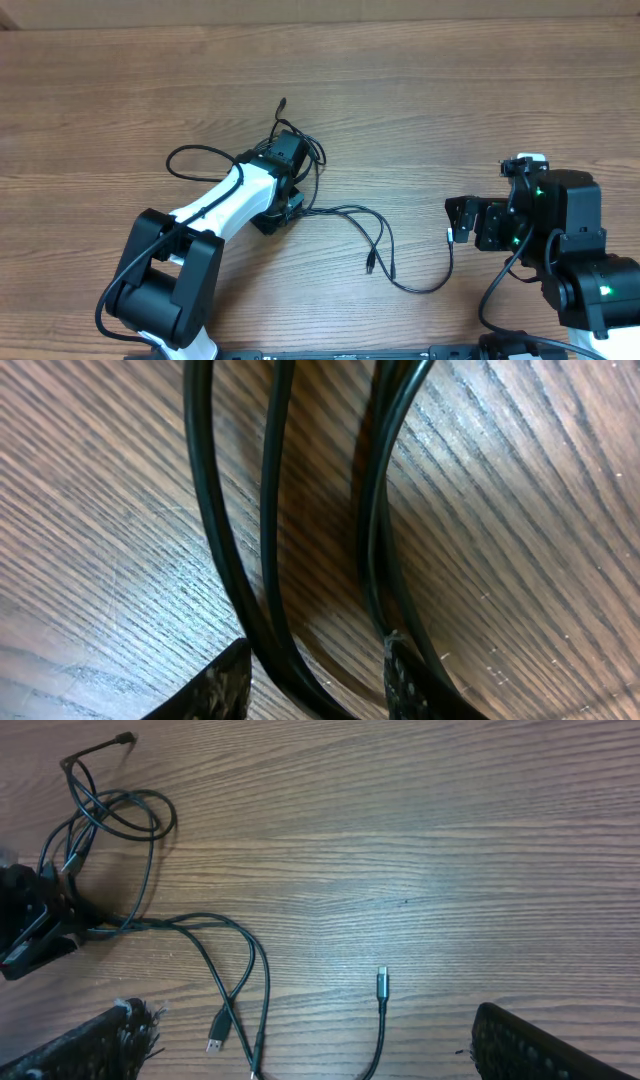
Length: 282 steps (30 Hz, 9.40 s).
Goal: Untangle cables
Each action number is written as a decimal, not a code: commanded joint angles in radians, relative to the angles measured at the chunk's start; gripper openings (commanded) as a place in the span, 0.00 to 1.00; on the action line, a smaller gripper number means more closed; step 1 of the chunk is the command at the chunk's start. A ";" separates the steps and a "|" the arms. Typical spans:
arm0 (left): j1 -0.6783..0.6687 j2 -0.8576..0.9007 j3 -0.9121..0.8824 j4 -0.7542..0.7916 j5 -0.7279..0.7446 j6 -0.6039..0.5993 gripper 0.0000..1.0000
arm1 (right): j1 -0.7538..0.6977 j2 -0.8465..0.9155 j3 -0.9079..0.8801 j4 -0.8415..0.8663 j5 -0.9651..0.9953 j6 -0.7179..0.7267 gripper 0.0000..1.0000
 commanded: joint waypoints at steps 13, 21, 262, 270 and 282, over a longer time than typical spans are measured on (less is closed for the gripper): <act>0.021 -0.006 0.048 -0.080 -0.014 0.053 0.04 | -0.008 -0.003 0.011 0.005 -0.005 0.003 1.00; 0.019 -0.042 0.235 -0.174 -0.017 0.184 0.04 | -0.008 -0.003 0.011 0.006 -0.005 0.003 1.00; 0.287 -0.239 0.888 -0.558 -0.029 0.926 1.00 | 0.459 1.092 0.012 1.064 -0.385 0.271 0.71; 0.287 -0.239 0.888 -0.558 -0.029 0.926 1.00 | 0.439 1.042 0.013 1.051 -0.457 0.293 0.04; 0.287 -0.239 0.888 -0.558 -0.029 0.926 1.00 | 0.341 0.476 0.137 0.865 -0.457 0.241 0.04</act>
